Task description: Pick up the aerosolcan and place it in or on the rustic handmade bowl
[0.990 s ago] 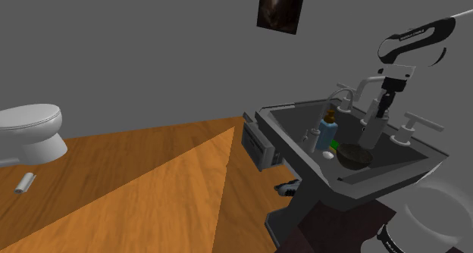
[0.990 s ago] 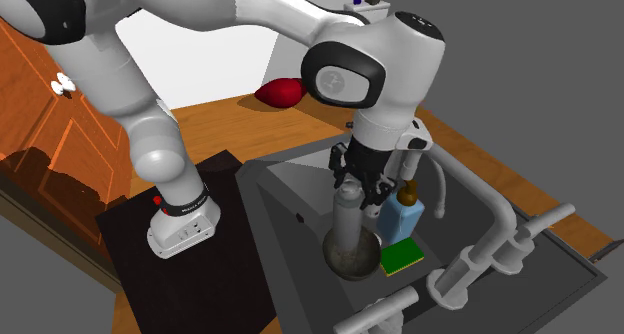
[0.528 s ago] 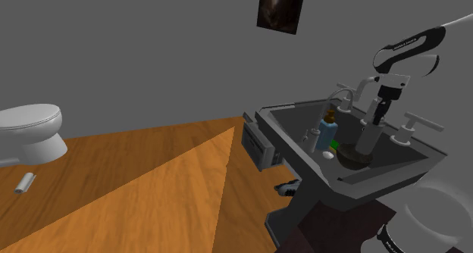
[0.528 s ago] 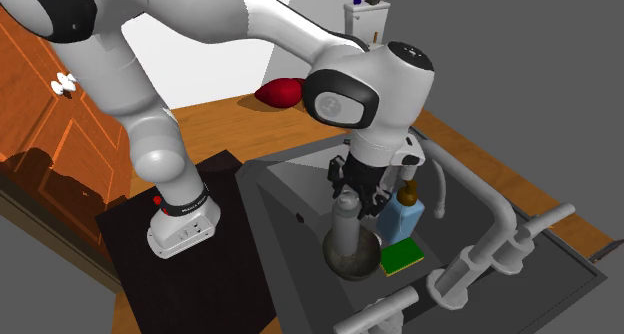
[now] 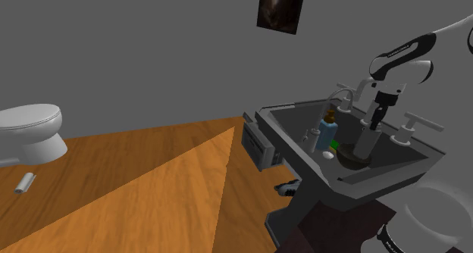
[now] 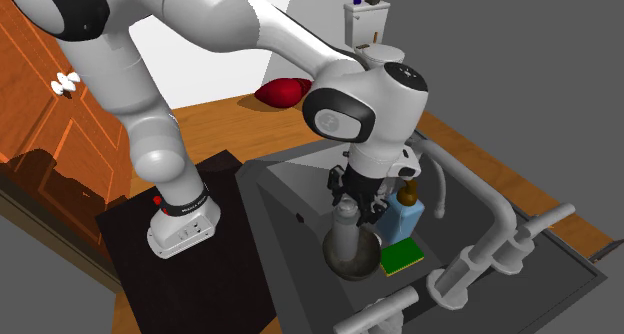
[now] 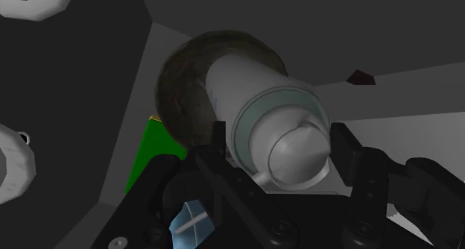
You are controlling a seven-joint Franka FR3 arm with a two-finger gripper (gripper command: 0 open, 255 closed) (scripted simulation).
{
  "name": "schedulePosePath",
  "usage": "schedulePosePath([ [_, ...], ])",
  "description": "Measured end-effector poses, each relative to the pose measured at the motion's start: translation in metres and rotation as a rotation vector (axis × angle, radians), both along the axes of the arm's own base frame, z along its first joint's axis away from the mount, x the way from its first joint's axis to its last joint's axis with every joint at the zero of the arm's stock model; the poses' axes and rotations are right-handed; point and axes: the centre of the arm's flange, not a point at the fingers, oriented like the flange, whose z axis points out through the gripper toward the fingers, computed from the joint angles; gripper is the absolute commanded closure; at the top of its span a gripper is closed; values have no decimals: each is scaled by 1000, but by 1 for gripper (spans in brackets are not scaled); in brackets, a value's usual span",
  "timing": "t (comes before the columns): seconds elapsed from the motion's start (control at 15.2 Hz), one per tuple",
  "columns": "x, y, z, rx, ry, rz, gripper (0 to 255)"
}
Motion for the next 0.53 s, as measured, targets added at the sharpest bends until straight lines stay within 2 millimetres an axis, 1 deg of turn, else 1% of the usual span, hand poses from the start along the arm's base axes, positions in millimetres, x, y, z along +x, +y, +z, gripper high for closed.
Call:
schedulePosePath([
  [0.2,0,0,0,0,0,0,255],
  [0.26,0,0,0,0,0,0,0],
  [0.53,0,0,0,-1,-1,0,0],
])
